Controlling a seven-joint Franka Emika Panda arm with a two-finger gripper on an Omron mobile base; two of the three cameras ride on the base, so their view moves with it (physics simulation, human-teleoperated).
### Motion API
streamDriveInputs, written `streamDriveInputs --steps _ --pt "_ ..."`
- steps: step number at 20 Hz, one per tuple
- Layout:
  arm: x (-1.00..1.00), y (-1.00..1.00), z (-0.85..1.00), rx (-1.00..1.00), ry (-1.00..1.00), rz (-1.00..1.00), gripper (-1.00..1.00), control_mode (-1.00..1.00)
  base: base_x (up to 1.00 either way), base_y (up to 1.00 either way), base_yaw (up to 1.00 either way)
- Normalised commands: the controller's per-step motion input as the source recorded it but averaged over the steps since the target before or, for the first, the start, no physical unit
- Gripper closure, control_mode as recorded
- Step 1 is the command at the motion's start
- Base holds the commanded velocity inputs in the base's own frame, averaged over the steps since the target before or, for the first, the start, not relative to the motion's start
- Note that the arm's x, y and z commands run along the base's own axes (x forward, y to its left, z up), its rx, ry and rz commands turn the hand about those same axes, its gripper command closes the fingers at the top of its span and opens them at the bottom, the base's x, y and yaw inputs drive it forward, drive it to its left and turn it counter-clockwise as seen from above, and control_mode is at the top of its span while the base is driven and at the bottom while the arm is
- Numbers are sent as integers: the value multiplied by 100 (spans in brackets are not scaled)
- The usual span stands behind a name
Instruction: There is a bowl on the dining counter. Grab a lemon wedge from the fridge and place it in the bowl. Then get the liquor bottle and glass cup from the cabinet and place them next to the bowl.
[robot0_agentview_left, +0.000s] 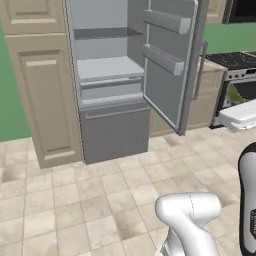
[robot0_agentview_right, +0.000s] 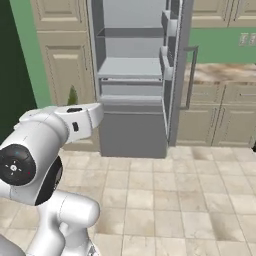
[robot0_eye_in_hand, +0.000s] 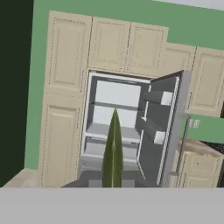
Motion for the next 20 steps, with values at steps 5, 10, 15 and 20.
streamDriveInputs --steps 5,10,15,20 --pt "0 0 0 0 0 0 100 100 -100 -16 -27" --pt "0 0 0 0 0 0 100 100 -100 -24 -26" --pt "0 0 0 0 0 0 100 100 -94 -38 -24" --pt "0 0 0 0 0 0 100 100 -65 -64 -20"
